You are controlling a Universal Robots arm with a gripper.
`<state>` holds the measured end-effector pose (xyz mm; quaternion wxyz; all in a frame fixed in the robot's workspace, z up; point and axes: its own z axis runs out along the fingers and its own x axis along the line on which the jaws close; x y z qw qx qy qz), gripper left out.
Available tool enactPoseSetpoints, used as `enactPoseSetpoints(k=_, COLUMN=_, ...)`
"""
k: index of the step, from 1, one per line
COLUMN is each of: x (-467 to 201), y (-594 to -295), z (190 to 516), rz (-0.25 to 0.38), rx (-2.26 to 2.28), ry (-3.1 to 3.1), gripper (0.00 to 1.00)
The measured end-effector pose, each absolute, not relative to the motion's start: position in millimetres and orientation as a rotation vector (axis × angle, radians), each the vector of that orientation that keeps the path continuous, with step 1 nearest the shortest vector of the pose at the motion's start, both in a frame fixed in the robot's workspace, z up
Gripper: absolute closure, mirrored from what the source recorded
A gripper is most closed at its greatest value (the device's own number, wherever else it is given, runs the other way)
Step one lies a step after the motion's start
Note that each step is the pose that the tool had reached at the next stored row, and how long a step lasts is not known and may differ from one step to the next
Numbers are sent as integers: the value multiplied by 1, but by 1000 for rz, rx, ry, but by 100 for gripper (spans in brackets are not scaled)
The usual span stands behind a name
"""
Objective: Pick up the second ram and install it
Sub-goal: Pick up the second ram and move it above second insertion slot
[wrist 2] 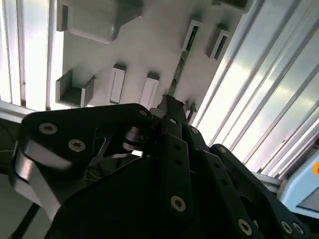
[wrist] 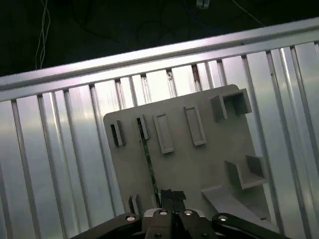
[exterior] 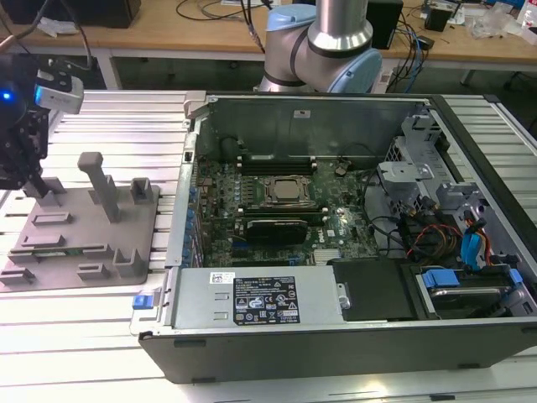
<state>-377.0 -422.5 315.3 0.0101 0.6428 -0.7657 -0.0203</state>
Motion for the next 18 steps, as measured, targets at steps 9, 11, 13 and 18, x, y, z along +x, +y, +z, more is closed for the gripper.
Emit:
enactPoseSetpoints(k=9, x=-379, y=-423, z=309, rz=-64, rx=2221, ry=-2200, gripper=92)
enactPoseSetpoints(k=11, x=-383, y=-424, z=305, rz=-62, rx=2227, ry=-2205, gripper=92)
enactPoseSetpoints(k=13, x=-384, y=-425, z=303, rz=-66, rx=2231, ry=-2209, gripper=92)
enactPoseSetpoints(k=18, x=-388, y=-433, z=293, rz=-84, rx=2240, ry=-2218, gripper=92)
